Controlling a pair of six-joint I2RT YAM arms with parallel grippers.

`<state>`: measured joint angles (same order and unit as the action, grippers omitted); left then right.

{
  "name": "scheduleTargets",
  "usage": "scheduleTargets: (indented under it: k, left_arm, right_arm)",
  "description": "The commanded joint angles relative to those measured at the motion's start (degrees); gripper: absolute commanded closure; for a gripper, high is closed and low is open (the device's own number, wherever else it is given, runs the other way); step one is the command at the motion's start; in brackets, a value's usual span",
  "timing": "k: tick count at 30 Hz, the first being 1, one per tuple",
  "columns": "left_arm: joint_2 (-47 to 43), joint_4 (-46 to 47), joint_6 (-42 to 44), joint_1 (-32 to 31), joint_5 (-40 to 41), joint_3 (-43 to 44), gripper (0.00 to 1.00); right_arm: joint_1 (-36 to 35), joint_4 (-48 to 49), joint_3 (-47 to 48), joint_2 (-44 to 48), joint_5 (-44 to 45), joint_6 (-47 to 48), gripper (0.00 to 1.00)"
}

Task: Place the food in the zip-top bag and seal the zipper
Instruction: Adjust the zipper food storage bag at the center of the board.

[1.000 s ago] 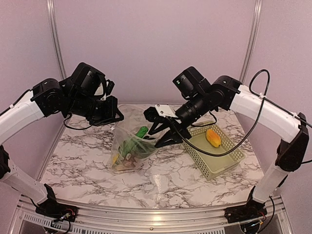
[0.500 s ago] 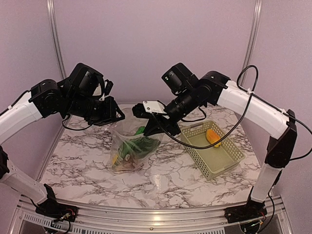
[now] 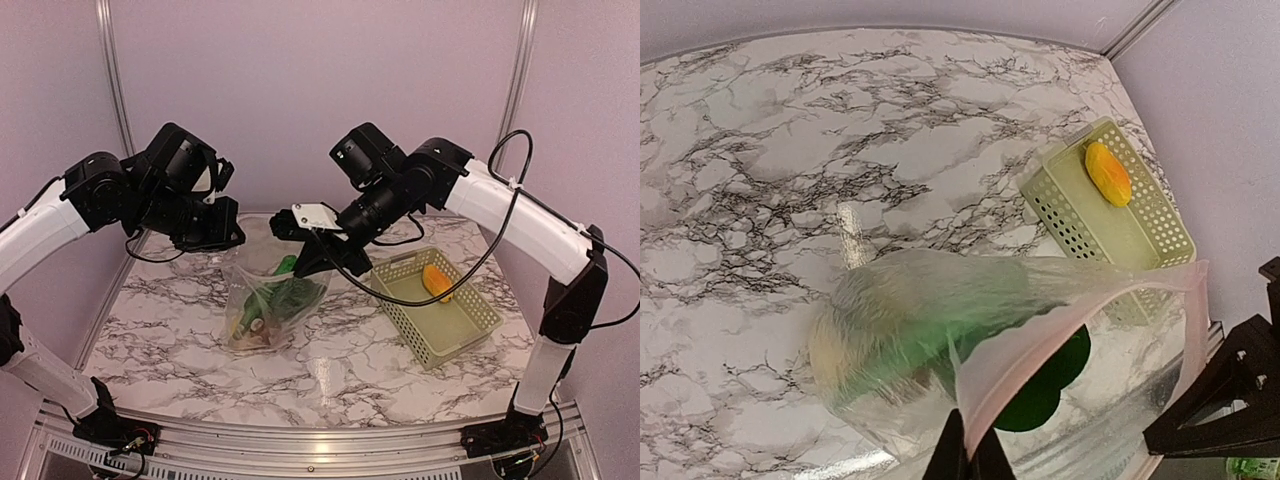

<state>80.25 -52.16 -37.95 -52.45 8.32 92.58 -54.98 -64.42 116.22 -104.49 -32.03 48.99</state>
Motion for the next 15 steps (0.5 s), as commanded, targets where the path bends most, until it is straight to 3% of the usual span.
scheduleTargets:
  k: [1, 4, 8, 10, 13, 15]
  left_arm:
    - [1.9, -3.0, -0.5, 0.2, 1.9, 3.4, 0.99]
    - [2.9, -3.1, 0.6, 0.2, 0.5, 4.1, 1.00]
    - [3.2, -3.6, 2.3, 0.2, -0.5, 5.3, 1.00]
    - [3.2, -3.7, 3.1, 0.2, -0.5, 4.6, 1.00]
    - [3.3, -3.4, 2.9, 0.2, -1.4, 3.8, 1.00]
    - [3.0, -2.9, 2.5, 0.2, -2.2, 3.0, 1.00]
  right_arm:
    - [-0.5, 1.8, -0.7, 3.4, -2.6, 1.8, 1.00]
    - [-0.4, 3.2, 0.0, 3.3, -2.8, -1.2, 0.99]
    - [0.9, 2.2, 4.7, 2.6, -3.3, -7.2, 0.83]
    - [3.4, 1.3, 5.7, 3.8, -7.7, -9.2, 0.77]
    - [8.2, 3.5, 3.7, 7.1, -11.0, -13.7, 0.65]
    - [10.7, 5.0, 1.5, 9.4, -9.0, -16.1, 0.62]
